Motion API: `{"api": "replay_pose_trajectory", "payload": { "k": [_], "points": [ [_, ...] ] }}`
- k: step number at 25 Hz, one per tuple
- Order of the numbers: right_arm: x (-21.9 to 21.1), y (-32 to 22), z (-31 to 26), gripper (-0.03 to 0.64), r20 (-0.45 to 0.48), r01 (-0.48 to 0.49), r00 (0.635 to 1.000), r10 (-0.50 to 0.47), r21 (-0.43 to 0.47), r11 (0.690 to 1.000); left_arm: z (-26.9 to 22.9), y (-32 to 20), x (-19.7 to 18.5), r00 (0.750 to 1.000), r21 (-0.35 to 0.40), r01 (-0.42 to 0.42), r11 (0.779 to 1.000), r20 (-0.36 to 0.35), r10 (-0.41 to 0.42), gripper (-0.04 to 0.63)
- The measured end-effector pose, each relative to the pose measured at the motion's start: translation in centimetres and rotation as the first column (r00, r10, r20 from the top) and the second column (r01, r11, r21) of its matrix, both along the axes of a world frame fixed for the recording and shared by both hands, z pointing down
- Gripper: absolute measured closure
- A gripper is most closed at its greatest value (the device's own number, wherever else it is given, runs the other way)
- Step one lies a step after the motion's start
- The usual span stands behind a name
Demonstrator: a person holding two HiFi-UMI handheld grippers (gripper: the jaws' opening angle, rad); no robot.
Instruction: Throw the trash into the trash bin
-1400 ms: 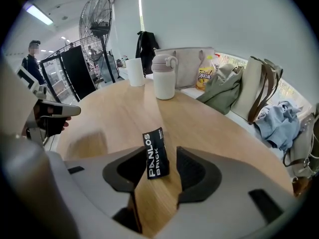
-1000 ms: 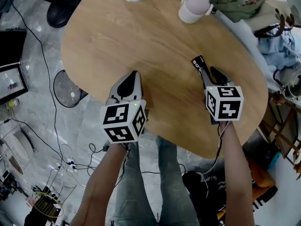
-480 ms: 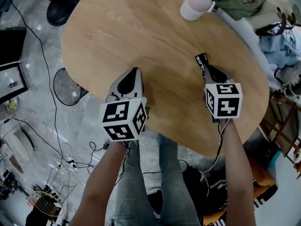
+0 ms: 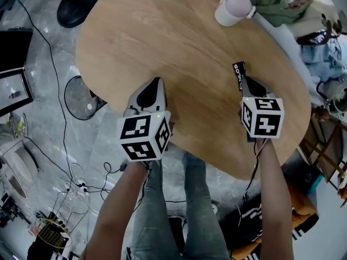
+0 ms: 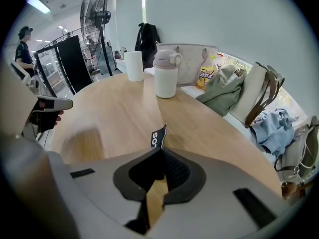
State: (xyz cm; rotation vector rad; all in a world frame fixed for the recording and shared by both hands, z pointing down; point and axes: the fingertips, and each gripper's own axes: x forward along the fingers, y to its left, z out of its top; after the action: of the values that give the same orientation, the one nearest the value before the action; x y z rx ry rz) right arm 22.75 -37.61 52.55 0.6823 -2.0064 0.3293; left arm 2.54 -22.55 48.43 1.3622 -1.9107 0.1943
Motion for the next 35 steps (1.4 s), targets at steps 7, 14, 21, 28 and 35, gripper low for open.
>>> {"api": "replay_pose_trajectory", "payload": {
  "k": [7, 14, 21, 28, 35],
  "points": [
    [-2.2, 1.0, -1.2, 0.607, 0.007, 0.005, 1.000, -0.005, 0.004, 1.000, -0.6, 1.5, -2.4, 1.000, 0.006, 0.030, 1.000, 0.004, -0.030, 0.586],
    [-6.1, 2.5, -2.5, 0.607, 0.011, 0.033, 0.999, -0.033, 0.017, 0.999, -1.4, 4.3, -6.4, 0.996, 0.015, 0.084, 0.996, 0.012, -0.084, 0.586],
    [-11.9, 4.6, -3.4, 0.607, 0.023, 0.082, 0.996, -0.083, 0.022, 0.996, -1.8, 7.9, -11.1, 0.989, 0.022, 0.146, 0.989, 0.014, -0.147, 0.586],
    [-18.3, 7.5, -3.2, 0.609, 0.043, 0.163, 0.986, -0.164, 0.011, 0.987, -1.5, 12.3, -15.4, 0.972, 0.018, 0.234, 0.972, 0.019, -0.235, 0.586],
    [-25.9, 11.5, -4.1, 0.609, 0.058, 0.250, 0.967, -0.250, 0.008, 0.968, -1.8, 18.0, -20.4, 0.942, 0.019, 0.335, 0.942, 0.014, -0.336, 0.586]
  ]
}}
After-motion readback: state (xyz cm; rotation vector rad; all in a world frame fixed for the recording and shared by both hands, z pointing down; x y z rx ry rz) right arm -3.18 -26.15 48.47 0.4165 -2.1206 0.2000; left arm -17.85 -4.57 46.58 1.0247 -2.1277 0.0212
